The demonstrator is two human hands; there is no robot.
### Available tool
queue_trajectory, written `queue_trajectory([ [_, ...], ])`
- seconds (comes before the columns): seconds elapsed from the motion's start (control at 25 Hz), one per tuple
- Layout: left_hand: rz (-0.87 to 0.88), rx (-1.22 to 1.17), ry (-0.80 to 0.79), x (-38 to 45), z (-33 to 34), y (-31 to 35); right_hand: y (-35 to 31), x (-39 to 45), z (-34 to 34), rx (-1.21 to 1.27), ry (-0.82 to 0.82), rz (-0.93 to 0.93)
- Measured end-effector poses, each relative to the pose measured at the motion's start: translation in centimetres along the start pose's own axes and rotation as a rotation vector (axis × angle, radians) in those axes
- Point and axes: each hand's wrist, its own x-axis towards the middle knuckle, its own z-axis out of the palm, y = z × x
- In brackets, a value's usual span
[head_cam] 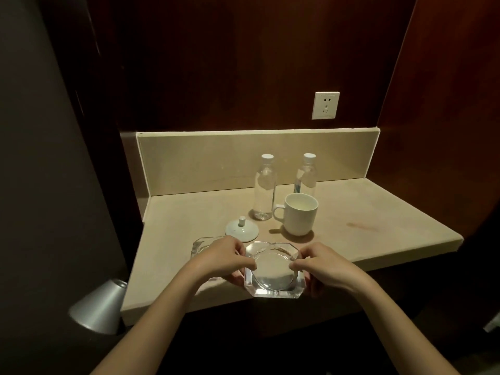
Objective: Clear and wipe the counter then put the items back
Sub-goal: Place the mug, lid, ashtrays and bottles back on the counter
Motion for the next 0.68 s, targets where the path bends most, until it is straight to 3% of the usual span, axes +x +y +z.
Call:
queue_trajectory([
  [0.48, -0.198, 0.262, 0.243, 7.0, 2.8, -0.3, 3.5, 11.6, -2.5, -0.213, -0.198, -0.101],
  [0.68, -0.237, 0.412, 0.286, 7.7, 3.1, 0.3, 3.9, 13.0, -2.4, -0.271, -0.17, -0.157],
])
